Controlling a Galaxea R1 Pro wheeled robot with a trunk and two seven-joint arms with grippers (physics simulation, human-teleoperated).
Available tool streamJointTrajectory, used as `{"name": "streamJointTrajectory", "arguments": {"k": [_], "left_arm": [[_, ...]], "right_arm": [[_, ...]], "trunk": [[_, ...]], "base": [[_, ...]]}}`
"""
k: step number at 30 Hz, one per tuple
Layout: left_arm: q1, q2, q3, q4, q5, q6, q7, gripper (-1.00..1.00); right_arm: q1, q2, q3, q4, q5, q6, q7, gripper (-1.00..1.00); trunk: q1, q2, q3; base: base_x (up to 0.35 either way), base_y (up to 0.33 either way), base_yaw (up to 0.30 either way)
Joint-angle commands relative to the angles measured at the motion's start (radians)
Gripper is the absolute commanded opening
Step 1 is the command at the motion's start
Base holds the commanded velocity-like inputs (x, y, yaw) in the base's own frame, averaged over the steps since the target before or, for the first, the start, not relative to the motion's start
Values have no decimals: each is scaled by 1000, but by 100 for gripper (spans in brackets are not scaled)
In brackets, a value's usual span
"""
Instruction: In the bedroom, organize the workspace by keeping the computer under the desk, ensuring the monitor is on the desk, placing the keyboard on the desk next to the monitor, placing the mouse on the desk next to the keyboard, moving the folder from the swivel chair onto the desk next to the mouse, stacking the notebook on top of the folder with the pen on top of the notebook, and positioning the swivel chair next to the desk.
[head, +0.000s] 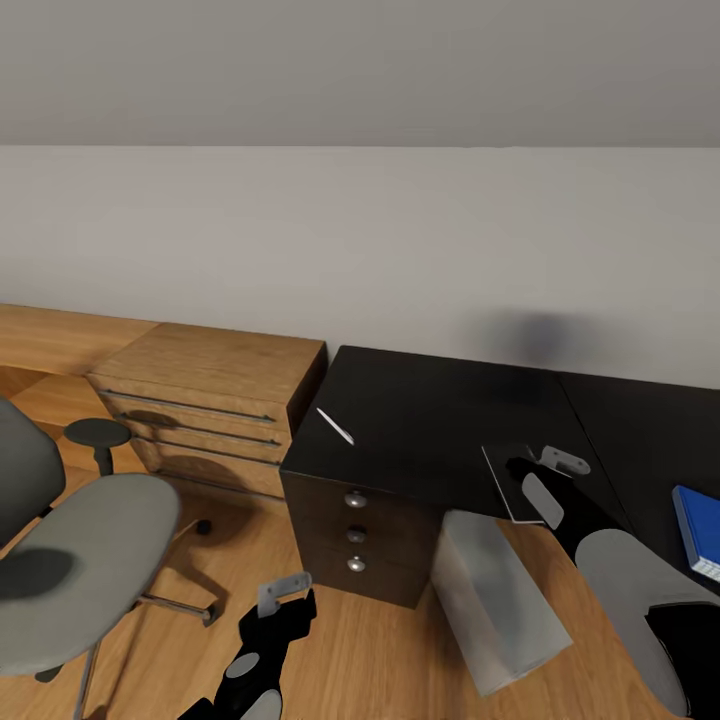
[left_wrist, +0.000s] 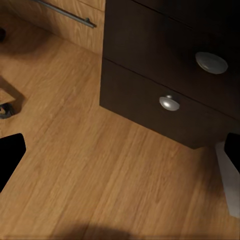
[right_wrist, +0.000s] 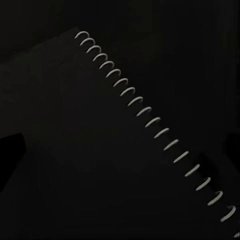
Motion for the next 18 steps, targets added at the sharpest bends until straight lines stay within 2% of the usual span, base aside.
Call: {"name": "streamJointTrajectory", "arguments": {"k": [1,13,18], "left_arm": [[-1,1,-3,-2,2,5,7,100],[-1,1,-3,-2,2,4,7,100],[-1,0,-3,-2,2,5,7,100]], "right_arm": [[0,-1,9,28,-20,6,-8,100],[0,-1,10,28,-18,6,-7,100],[0,-1,10,28,-18,6,-7,100]], "trunk": [[0,0,-1],[0,0,-1],[0,0,-1]], "base": [[-45,0,0],[-17,0,0],[-204,0,0]]}}
